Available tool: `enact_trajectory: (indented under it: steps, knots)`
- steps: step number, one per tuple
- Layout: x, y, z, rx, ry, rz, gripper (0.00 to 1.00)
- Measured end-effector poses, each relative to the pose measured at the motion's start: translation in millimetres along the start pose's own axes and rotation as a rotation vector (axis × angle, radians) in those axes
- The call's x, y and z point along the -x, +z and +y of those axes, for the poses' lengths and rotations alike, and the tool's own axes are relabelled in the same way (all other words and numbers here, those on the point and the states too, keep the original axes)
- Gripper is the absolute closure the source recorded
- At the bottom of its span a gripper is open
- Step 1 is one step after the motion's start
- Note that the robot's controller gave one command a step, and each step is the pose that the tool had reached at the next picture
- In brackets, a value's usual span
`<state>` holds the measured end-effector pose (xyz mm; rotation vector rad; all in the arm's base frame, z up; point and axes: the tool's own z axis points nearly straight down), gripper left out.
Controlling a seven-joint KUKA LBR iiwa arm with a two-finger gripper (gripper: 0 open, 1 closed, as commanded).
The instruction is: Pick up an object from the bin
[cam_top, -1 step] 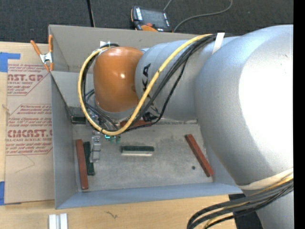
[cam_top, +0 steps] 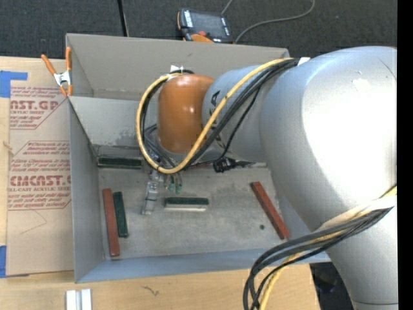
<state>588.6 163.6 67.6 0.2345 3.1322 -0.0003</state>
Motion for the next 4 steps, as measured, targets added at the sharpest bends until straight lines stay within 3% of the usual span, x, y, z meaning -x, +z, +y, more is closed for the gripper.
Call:
enact_trajectory:
  steps: [1,2,3,4]
  knots:
    - [-54.9,-44.8,-93.5,-0.004,0.007,0.002,0.0]
    - [-49.2,0.7,-90.6,-0.001,-0.022,0.004,0.0]
    - [-47.9,-2.8,-89.6,0.002,-0.021,-0.001,1.0]
    - [-36.3,-133.6,-82.4,0.002,-0.094,-0.009,1.0]
